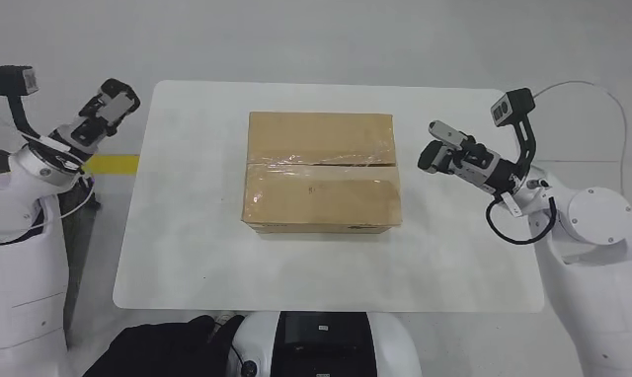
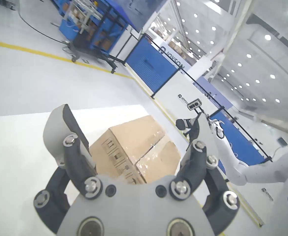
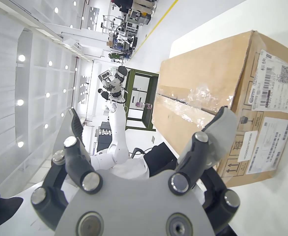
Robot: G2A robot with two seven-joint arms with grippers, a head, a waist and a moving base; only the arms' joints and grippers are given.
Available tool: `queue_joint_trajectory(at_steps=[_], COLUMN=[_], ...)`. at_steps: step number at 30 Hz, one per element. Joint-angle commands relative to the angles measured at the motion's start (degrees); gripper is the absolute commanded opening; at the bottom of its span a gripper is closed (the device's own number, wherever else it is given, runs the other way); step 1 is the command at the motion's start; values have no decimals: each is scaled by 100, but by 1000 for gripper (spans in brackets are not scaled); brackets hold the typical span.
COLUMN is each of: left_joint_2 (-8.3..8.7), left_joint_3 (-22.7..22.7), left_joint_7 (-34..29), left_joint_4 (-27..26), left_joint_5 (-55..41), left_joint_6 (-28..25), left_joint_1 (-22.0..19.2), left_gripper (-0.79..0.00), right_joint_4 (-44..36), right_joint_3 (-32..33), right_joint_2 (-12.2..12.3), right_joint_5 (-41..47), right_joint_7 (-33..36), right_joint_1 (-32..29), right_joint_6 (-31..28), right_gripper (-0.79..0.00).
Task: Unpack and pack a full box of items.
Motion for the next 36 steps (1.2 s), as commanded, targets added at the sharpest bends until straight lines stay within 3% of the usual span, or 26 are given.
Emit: queue_joint_trajectory(at_steps=[1, 9, 20, 28, 36], left_joint_2=[23, 77, 80, 80, 80], left_joint_3=[-196, -617, -631, -631, -631], left_joint_7=[138, 682, 707, 707, 707], left_joint_4=[17, -123, -134, -134, -134], left_joint_5=[96, 412, 438, 438, 438], left_joint_6=[48, 438, 453, 453, 453], left_joint_1=[137, 523, 533, 533, 533], left_gripper=[0, 0, 0, 0, 0], right_joint_4=[-29, -16, 197, 310, 211], right_joint_3=[-25, -440, -1337, -1422, -1558], right_joint_2=[-2, -39, -166, -166, -136], right_joint_5=[22, 138, -57, -719, -1520], right_joint_7=[14, 203, -35, -447, -325], right_joint_1=[17, 233, 722, 911, 1118], right_joint_6=[12, 67, 247, 873, 1274], right_gripper=[0, 0, 0, 0, 0])
